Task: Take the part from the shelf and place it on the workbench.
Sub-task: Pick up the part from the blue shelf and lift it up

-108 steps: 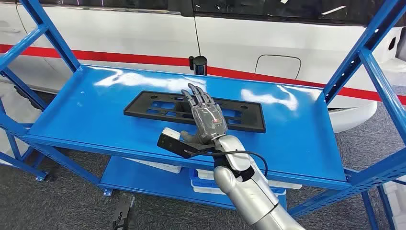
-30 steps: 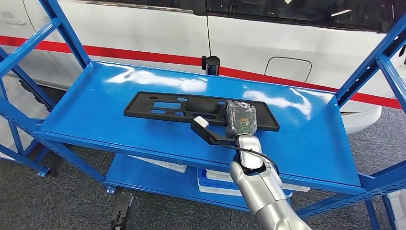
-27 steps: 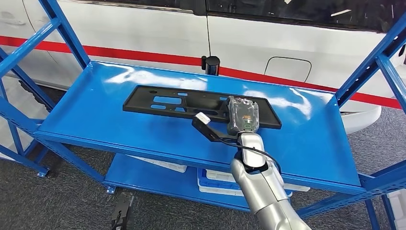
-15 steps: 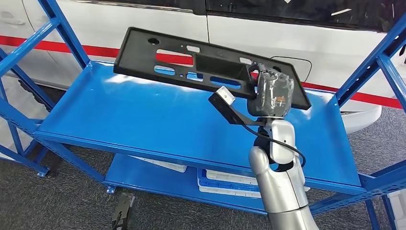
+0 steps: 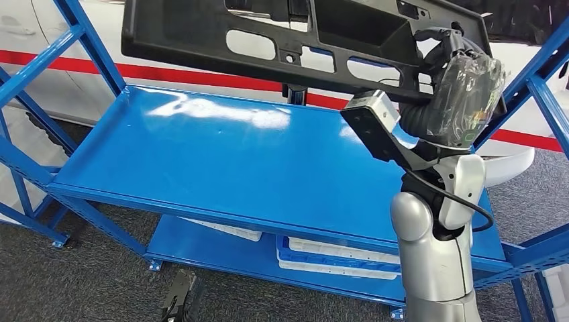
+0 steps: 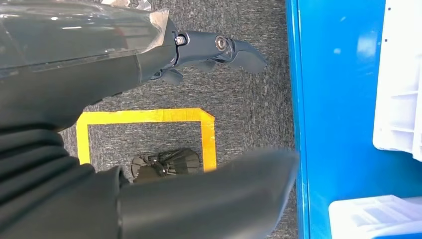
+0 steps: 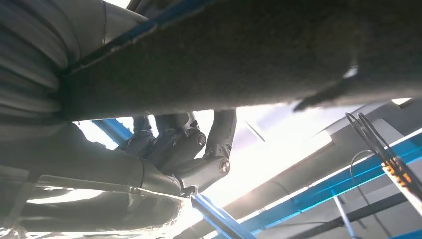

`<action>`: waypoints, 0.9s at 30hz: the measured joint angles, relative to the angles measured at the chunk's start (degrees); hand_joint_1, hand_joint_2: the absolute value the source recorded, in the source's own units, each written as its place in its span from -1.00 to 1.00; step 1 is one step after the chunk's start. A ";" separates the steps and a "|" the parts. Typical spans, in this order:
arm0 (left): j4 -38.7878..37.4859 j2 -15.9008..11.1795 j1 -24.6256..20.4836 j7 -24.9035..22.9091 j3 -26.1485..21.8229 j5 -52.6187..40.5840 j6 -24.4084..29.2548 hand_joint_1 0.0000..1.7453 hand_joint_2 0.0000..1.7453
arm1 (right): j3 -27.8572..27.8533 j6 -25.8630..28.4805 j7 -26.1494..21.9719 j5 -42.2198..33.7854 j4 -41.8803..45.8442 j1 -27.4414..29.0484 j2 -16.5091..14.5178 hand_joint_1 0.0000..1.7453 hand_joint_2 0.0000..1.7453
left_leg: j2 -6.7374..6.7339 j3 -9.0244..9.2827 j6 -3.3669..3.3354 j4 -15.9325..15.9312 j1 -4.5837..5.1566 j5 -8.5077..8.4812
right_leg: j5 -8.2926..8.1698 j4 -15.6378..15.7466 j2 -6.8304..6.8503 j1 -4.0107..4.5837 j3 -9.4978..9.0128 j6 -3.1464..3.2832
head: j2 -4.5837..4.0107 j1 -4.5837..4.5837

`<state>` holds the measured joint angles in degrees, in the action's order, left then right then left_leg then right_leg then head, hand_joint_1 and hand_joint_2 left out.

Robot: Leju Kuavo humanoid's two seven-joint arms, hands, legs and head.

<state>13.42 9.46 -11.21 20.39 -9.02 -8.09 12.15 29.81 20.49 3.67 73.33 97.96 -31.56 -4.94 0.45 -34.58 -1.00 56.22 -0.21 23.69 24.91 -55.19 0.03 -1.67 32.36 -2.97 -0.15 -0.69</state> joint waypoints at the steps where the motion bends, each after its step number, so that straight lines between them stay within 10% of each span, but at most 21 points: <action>1: 0.00 0.01 0.00 -0.08 -0.01 0.14 -0.09 -1.00 1.00 | -0.01 0.41 -0.44 -1.88 0.04 -0.04 0.11 1.00 1.00 | 0.00 0.00 0.00 0.00 0.00 0.00 | 0.00 0.00 0.00 0.00 0.00 0.00 | 0.00 0.00; 13: -0.02 0.36 0.05 -0.36 -3.79 6.37 -6.49 -1.00 1.00 | -0.68 -5.86 -9.36 -39.99 0.11 -0.04 0.66 1.00 1.00 | 0.04 -0.08 -0.15 0.19 0.30 0.15 | -0.01 0.08 0.01 -0.25 -0.04 -0.14 | 0.00 -0.02; 19: -0.02 0.44 -0.08 -0.33 -5.19 6.96 -7.20 -1.00 1.00 | -1.89 -9.59 -10.59 -53.25 0.96 0.59 0.65 1.00 1.00 | -0.04 0.03 -1.38 -0.01 0.54 -0.31 | 0.21 -0.39 0.02 -0.79 0.16 -1.08 | 0.00 -0.01; 25: -0.02 0.51 -0.47 0.88 -6.01 7.41 -7.32 -1.00 1.00 | -2.57 -10.09 -11.96 -56.44 1.14 1.69 0.90 1.00 1.00 | -0.27 -0.53 -2.44 -0.47 0.75 -1.23 | 8.29 -17.35 -0.03 -0.27 7.10 0.41 | 0.00 0.26; 27: -0.02 0.51 -0.46 1.00 -6.44 7.61 -7.36 -1.00 1.00 | -2.63 -10.31 -12.20 -57.00 1.14 2.00 0.96 1.00 1.00 | -0.20 -0.98 -2.27 -0.20 0.85 -1.48 | 6.69 -13.85 -0.01 -0.12 4.64 -0.16 | 0.00 0.25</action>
<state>13.40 9.97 -11.67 21.39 -15.45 -0.48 4.80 27.17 10.18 -8.52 16.33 99.10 -29.56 -3.98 0.25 -35.56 -3.27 56.02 0.64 22.20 31.60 -69.04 0.01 -1.79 36.99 -3.13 -0.15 -0.44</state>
